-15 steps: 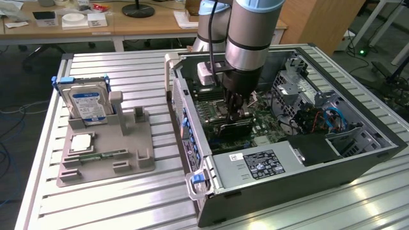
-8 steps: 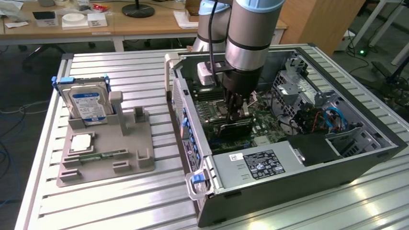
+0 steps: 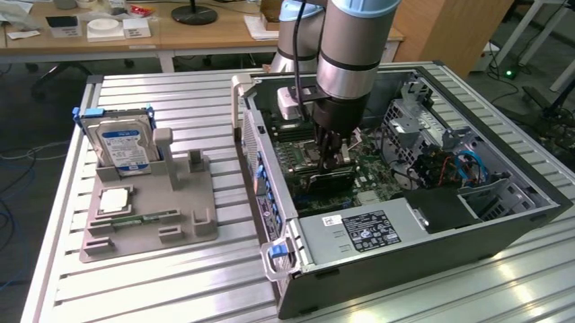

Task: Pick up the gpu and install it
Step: 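Insert the gpu into the slot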

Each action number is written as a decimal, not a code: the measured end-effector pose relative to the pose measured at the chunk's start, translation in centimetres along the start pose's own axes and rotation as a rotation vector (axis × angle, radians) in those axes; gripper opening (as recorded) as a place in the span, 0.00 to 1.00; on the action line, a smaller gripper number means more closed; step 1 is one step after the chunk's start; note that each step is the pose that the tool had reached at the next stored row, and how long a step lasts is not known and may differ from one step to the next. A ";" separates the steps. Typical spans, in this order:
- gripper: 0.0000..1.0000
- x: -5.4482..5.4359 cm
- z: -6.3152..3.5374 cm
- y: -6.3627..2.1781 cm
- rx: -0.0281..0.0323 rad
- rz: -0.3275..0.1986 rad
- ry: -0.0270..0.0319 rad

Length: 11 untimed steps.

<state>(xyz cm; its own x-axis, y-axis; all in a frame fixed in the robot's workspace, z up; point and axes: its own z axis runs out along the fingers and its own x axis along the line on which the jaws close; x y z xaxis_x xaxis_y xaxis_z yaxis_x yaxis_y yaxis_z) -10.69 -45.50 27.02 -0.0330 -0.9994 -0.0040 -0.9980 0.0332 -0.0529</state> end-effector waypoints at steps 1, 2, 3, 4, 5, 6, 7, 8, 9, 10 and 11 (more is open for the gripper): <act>0.11 0.0 0.00 0.00 0.0000 0.000 -0.0001; 0.11 0.0 -0.01 0.05 -0.0001 0.000 0.0001; 0.11 0.0 -0.01 0.12 -0.0001 0.000 0.0002; 0.11 0.0 -0.03 0.22 0.0004 0.000 0.0000; 0.11 0.0 -0.10 0.25 0.0011 0.000 0.0003; 0.11 0.0 -0.19 0.25 0.0017 0.000 0.0000; 0.11 0.0 -0.27 0.25 0.0019 0.000 -0.0001; 0.11 0.0 -0.37 0.25 0.0019 0.000 0.0000; 0.11 0.0 -0.48 0.25 0.0019 0.000 0.0000; 0.11 0.0 -0.57 0.25 0.0020 0.000 0.0000; 0.11 0.0 -0.61 0.24 0.0020 0.000 -0.0001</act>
<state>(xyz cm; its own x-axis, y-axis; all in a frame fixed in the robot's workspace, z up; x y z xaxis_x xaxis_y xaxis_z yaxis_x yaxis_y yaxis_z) -10.97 -45.50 27.61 -0.0330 -0.9994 -0.0041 -0.9979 0.0331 -0.0549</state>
